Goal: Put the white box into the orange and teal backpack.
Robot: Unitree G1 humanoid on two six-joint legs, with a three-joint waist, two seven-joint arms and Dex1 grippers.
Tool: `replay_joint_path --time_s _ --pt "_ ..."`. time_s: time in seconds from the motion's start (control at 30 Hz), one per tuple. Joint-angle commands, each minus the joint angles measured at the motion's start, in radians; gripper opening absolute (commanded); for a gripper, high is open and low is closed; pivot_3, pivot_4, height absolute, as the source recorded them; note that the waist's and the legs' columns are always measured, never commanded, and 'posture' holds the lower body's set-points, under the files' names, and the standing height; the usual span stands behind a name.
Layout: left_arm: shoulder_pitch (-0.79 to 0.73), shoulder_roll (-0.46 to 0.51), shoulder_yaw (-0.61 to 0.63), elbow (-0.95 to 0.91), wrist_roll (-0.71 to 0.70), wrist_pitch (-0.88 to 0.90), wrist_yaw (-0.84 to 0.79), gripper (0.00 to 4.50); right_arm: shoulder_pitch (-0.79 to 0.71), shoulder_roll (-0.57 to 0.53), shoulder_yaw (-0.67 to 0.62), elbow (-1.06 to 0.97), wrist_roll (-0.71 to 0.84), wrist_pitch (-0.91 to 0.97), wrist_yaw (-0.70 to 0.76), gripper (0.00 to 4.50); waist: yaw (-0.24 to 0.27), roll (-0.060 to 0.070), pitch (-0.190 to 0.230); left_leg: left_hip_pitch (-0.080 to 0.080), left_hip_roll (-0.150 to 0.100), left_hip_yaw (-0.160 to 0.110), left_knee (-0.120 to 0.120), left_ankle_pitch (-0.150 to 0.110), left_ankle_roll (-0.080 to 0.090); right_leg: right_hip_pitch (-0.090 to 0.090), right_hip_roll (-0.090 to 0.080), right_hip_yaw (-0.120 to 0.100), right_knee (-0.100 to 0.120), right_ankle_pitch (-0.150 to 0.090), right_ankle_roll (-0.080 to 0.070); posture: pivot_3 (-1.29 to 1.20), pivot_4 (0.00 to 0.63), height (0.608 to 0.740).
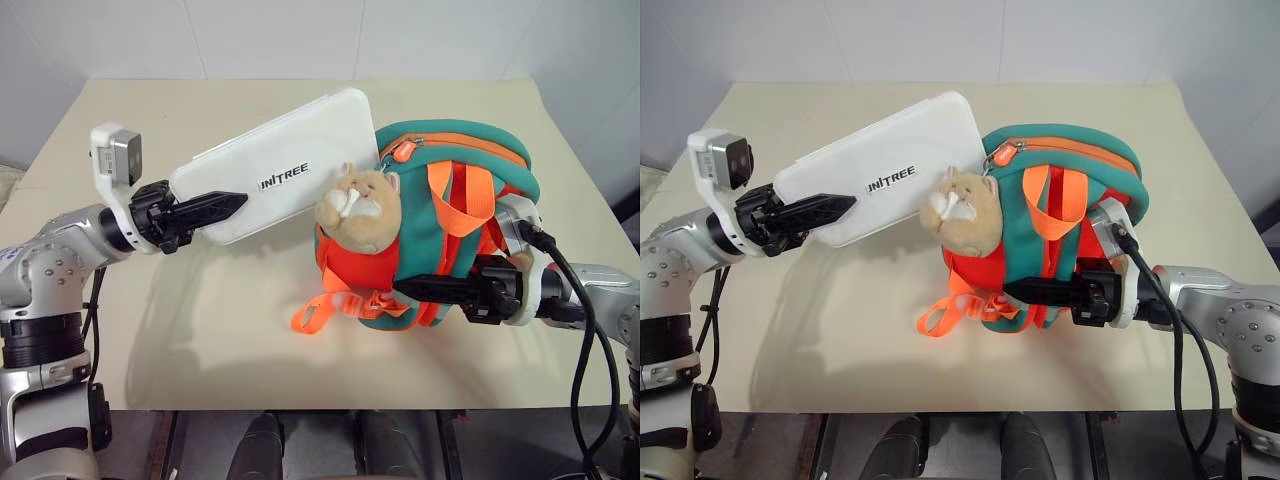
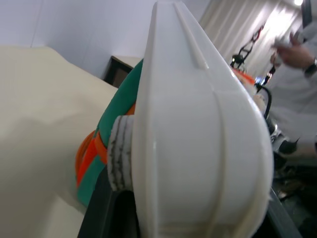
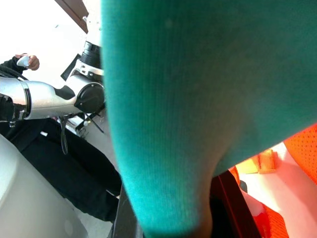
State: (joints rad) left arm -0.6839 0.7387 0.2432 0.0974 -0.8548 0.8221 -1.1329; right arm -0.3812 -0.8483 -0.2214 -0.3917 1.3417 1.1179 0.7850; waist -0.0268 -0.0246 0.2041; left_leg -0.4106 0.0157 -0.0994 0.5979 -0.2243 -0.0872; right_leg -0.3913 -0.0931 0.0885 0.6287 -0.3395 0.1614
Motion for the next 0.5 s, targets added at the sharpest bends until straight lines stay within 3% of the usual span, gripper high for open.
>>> replay_joint_path --time_s 0.03,0.2,0.5 --pt "-0.085 0.041 -0.036 0.105 0.134 -0.16 -0.041 1.29 0.008 0.01 -0.022 -0.039 0.018 -0.024 -0.012 0.05 0.0 0.0 0.0 0.0 0.0 0.0 0.0 0.0 0.0 0.0 0.0 0.0 0.0 0.0 0.0 0.0 0.15 0.74" --pt "-0.182 0.063 -0.091 0.252 0.247 -0.294 -0.129 1.29 0.015 0.02 -0.02 -0.046 0.022 -0.036 -0.028 0.05 0.0 0.0 0.0 0.0 0.0 0.0 0.0 0.0 0.0 0.0 0.0 0.0 0.0 0.0 0.0 0.0 0.15 0.74" --pt "-0.237 0.109 -0.244 0.333 0.397 -0.425 -0.38 1.29 0.013 0.035 -0.015 -0.046 0.019 -0.047 -0.044 0.05 -0.001 0.0 0.0 0.0 0.0 0.0 0.0 0.0 0.0 0.0 0.0 0.0 0.0 0.0 0.0 0.0 0.15 0.74"
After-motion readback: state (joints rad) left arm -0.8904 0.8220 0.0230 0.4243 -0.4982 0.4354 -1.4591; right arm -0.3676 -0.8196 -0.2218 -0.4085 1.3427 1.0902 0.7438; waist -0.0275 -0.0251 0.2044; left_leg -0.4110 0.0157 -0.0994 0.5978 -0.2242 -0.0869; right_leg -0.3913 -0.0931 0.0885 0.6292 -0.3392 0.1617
